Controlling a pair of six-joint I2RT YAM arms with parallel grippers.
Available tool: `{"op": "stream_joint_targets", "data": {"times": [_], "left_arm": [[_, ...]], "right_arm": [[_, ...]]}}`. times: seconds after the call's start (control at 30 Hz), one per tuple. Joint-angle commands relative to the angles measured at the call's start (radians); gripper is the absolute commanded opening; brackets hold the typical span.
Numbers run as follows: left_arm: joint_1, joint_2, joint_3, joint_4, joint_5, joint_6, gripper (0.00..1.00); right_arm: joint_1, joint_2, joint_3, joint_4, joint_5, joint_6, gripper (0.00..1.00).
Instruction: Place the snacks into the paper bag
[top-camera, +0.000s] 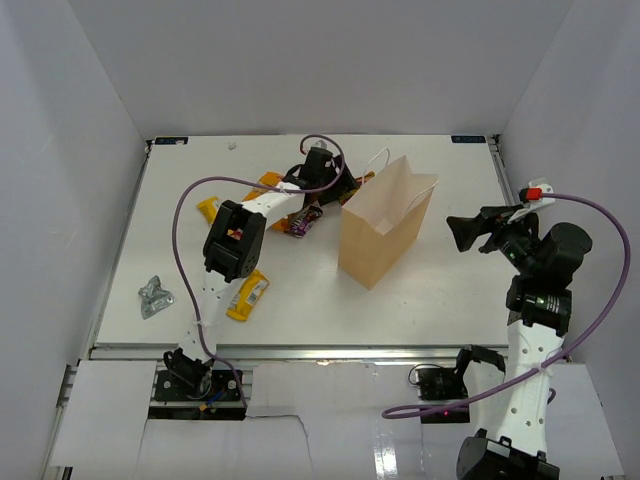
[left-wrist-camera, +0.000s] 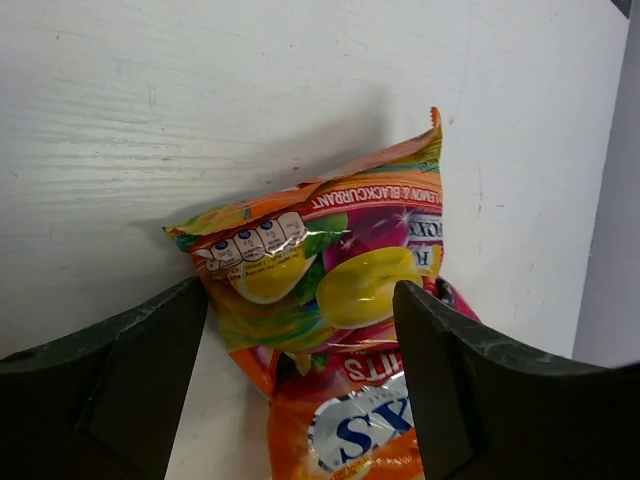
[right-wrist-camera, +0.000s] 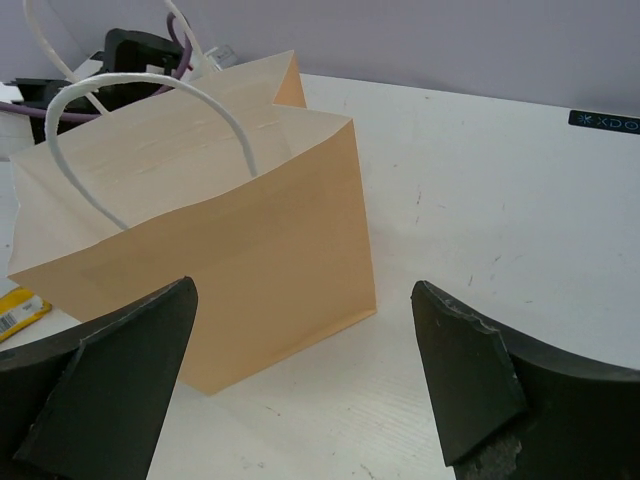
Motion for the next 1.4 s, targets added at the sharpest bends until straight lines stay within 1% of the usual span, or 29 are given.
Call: {"op": "stream_joint_targets", "data": {"times": [0.0, 0.1, 0.13, 0.2, 0.23, 0.33, 0.37, 0.43, 0.47, 0.53, 0.57, 0.67, 0.7, 0.77, 0.8, 0.87, 0.9, 0.93, 1.0, 1.07, 1.17, 1.33, 1.37], "left_arm": [[-0.017, 0.030, 0.049, -0.008, -0.043, -0.067, 0.84], [-0.023, 0.049, 0.050, -0.008, -0.061, -0.090, 0.79], [-0.023, 0.055, 0.047, -0.008, -0.061, -0.096, 0.73], [-0.028, 0.057, 0.027, -0.007, -0.093, -0.104, 0.68], [-0.029, 0.052, 0.020, 0.002, -0.095, -0.104, 0.62], [-0.031, 0.032, -0.029, 0.031, -0.090, -0.087, 0.47], [-0.031, 0.008, -0.045, 0.053, -0.092, -0.079, 0.38], [-0.029, -0.026, -0.100, 0.082, -0.103, -0.044, 0.30], [-0.029, -0.070, -0.121, 0.113, -0.110, -0.032, 0.23], [-0.029, -0.124, -0.190, 0.146, -0.136, 0.017, 0.19], [-0.028, -0.182, -0.212, 0.192, -0.145, 0.036, 0.13], [-0.019, -0.274, -0.290, 0.235, -0.178, 0.099, 0.08], [-0.014, -0.338, -0.309, 0.243, -0.182, 0.114, 0.05], [-0.003, -0.406, -0.370, 0.260, -0.214, 0.157, 0.02], [0.000, -0.473, -0.388, 0.263, -0.222, 0.171, 0.00], [0.007, -0.540, -0.445, 0.274, -0.254, 0.227, 0.00], [0.009, -0.607, -0.464, 0.274, -0.268, 0.249, 0.00], [0.010, -0.639, -0.482, 0.280, -0.297, 0.272, 0.00], [0.015, -0.733, -0.531, 0.283, -0.316, 0.330, 0.00], [0.018, -0.791, -0.568, 0.283, -0.333, 0.382, 0.00], [0.020, -0.899, -0.602, 0.277, -0.311, 0.439, 0.00], [0.020, -1.076, -0.626, 0.266, -0.206, 0.469, 0.00], [0.020, -1.100, -0.628, 0.263, -0.164, 0.469, 0.00]], "right_arm": [[-0.018, -0.010, -0.017, 0.106, -0.074, 0.041, 0.93], [-0.031, -0.011, -0.030, 0.114, -0.084, 0.047, 0.93], [-0.037, -0.013, -0.031, 0.118, -0.089, 0.049, 0.93], [-0.041, -0.014, -0.037, 0.121, -0.097, 0.052, 0.93], [-0.044, -0.016, -0.039, 0.127, -0.100, 0.055, 0.93], [-0.051, -0.021, -0.047, 0.132, -0.114, 0.058, 0.93], [-0.052, -0.022, -0.048, 0.132, -0.117, 0.058, 0.93], [-0.057, -0.030, -0.053, 0.132, -0.124, 0.060, 0.94], [-0.057, -0.033, -0.053, 0.133, -0.129, 0.060, 0.94], [-0.061, -0.040, -0.056, 0.132, -0.134, 0.060, 0.94], [-0.063, -0.047, -0.057, 0.133, -0.140, 0.060, 0.94], [-0.069, -0.054, -0.067, 0.138, -0.144, 0.055, 0.94], [-0.071, -0.056, -0.070, 0.143, -0.144, 0.055, 0.94], [-0.072, -0.057, -0.076, 0.143, -0.144, 0.049, 0.94], [-0.074, -0.057, -0.079, 0.147, -0.144, 0.047, 0.94], [-0.074, -0.057, -0.085, 0.149, -0.147, 0.047, 0.94], [-0.074, -0.057, -0.087, 0.150, -0.147, 0.044, 0.94], [-0.074, -0.057, -0.090, 0.152, -0.150, 0.043, 0.94], [-0.075, -0.059, -0.093, 0.155, -0.155, 0.043, 0.94], [-0.077, -0.062, -0.096, 0.156, -0.158, 0.043, 0.94], [-0.077, -0.065, -0.102, 0.160, -0.161, 0.043, 0.94], [-0.077, -0.070, -0.105, 0.161, -0.157, 0.040, 0.94], [-0.077, -0.070, -0.106, 0.161, -0.157, 0.040, 0.94]]}}
